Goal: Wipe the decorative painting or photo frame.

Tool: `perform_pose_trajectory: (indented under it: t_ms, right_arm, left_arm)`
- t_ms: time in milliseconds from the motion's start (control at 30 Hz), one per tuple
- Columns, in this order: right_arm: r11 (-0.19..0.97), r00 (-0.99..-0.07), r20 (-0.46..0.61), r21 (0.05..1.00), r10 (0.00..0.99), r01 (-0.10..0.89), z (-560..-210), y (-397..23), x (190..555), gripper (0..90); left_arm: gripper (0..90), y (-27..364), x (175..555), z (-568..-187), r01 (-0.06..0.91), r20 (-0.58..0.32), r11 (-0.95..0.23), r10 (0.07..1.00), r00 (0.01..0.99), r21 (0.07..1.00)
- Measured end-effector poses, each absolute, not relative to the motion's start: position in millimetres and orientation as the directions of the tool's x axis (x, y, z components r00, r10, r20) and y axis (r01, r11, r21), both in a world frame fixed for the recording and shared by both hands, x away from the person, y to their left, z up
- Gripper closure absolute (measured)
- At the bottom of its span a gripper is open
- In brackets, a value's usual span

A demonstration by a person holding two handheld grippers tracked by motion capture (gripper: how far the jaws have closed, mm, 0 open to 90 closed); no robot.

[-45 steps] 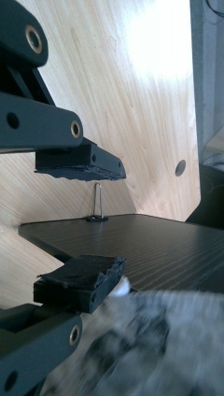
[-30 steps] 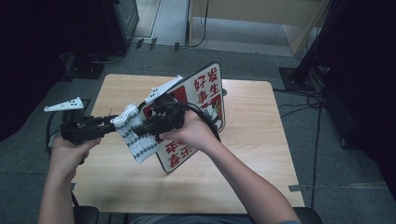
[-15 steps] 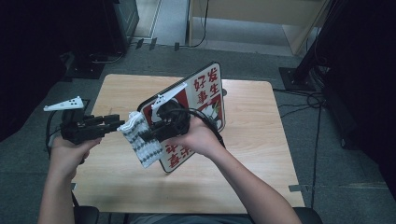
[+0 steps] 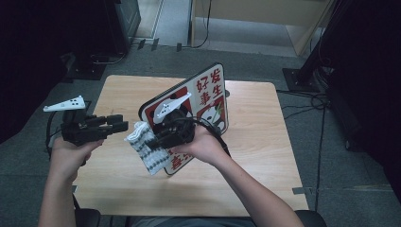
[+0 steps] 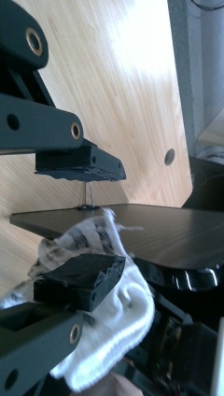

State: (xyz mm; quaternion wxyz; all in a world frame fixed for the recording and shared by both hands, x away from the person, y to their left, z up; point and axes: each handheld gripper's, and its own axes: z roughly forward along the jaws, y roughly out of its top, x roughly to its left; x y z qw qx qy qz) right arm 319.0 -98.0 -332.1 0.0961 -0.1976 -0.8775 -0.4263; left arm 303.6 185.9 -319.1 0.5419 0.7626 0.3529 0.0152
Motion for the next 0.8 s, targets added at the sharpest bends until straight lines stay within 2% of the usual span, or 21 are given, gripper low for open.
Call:
perform_pose_trajectory:
  t_ms: [800]
  right_arm:
    - [0.567, -0.897, 0.338, 0.695, 0.285, 0.442, -346.3, -101.1, 314.7, 77.4]
  left_arm:
    - [56.6, 152.5, 315.2, -313.6, 0.514, -0.367, -0.197, 0.496, 0.787, 0.835]
